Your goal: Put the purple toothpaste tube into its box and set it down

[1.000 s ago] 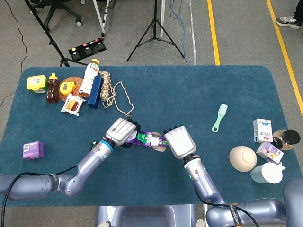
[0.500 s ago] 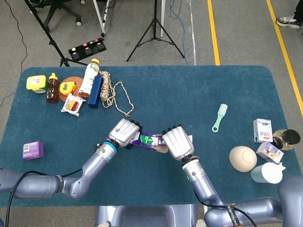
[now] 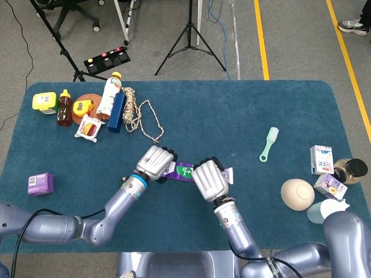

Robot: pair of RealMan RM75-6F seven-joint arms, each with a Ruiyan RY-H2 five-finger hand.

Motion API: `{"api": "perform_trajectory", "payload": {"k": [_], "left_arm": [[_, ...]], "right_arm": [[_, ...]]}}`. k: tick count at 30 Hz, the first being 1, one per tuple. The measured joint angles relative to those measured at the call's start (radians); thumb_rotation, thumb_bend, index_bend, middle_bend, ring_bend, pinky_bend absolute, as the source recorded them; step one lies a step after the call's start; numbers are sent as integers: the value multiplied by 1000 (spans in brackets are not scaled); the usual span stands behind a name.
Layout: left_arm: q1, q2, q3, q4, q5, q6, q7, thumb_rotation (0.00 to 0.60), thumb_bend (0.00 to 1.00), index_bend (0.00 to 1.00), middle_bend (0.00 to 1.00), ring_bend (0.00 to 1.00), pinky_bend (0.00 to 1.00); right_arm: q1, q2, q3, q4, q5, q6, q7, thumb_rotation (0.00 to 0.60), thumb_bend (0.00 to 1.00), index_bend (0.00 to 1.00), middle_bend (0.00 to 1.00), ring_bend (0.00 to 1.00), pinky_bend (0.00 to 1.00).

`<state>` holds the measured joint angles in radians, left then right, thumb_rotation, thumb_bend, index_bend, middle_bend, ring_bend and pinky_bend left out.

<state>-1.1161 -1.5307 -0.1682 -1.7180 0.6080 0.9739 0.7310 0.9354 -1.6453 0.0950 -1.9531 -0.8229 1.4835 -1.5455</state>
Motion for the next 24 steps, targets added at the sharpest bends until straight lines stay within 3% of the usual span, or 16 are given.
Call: {"api": "perform_trajectory", "payload": {"k": [15,18,20,24], "left_arm": [[8,-17,-4,7,58,-15,-87,600,241,439,337,291,526],[13,-17,-3,11,74,-20,-109,600,241,439,337,291,529],[16,-17,-3,14,81,-23,-122,600,240,439,337,296,537],[23,-19,-4,22,100,-26,-147,600,240,439,338,305,550]], "right_arm": [[64,-123,35,35,40,73,-152,600,485,474,543,574,646],[68,-123,32,35,29,79,-158,600,447,339,451,552,643],[69,-121,32,27,25,86,-161,600,392,195,359,525,644],[71,-122,35,1,9,115,-175,600,340,67,265,511,670]]}}
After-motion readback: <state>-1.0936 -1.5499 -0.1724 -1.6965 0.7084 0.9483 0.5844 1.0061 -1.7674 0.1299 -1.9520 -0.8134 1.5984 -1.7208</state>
